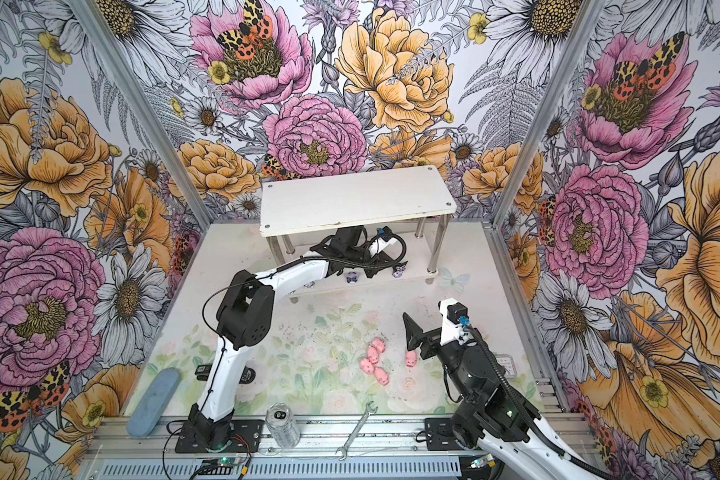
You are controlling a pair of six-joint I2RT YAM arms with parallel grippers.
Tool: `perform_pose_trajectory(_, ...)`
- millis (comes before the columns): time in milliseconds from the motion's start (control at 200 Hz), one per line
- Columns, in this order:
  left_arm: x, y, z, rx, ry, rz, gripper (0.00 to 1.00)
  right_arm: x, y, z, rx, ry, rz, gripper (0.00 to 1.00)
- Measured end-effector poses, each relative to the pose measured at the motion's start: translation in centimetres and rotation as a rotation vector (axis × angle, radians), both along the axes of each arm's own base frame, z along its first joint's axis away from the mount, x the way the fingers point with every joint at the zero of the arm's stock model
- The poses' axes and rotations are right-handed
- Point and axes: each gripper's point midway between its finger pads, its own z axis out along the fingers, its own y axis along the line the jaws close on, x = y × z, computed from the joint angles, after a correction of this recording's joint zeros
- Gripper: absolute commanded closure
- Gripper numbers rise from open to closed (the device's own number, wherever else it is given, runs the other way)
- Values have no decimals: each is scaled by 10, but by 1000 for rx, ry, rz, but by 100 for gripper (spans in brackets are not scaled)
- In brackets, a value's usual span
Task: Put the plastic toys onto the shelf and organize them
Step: 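Lower the figurine with the left gripper onto the shelf's lower tier, then open the left gripper to release the figurine beside the other figurines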
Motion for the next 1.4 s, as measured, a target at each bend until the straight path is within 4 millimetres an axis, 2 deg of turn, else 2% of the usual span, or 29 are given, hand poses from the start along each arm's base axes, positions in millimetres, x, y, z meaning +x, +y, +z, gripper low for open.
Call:
perform_pose_trajectory(470, 1, 0, -4, 4, 11, 3, 75, 0, 0, 0, 0, 0, 0, 0)
perform_pose_trajectory(650, 2, -2, 1, -1, 5, 3, 69, 0, 0, 0, -1, 2, 0, 0)
perform_pose_trajectory(926, -7, -10, 6, 0, 0, -13, 62, 7, 7, -14, -46, 47, 1, 1)
perform_pose_trajectory(1046, -19, -18, 18, -2, -15, -28, 65, 9, 7, -16, -53, 52, -7, 10)
perform_pose_trajectory(1116, -29, -19, 14, 22, -7, -29, 67, 11, 3, -16, -55, 55, -35, 18)
perform_pose_trajectory(1166, -37, -19, 12, 37, -5, -34, 70, 13, 1, -18, -54, 63, -55, 28)
perform_pose_trajectory(1226, -47, -19, 10, 56, -1, -36, 74, 15, -1, -20, -64, 76, -70, 48)
perform_pose_trajectory(1271, -50, -19, 14, 60, -10, -31, 76, 16, 0, -19, -64, 83, -75, 58)
perform_pose_trajectory(1321, -54, -20, 22, 55, -24, -26, 77, 17, -1, -17, -66, 86, -81, 65)
perform_pose_trajectory(1396, -60, -23, 35, 47, -45, -26, 78, 17, -1, -13, -47, 88, -87, 68)
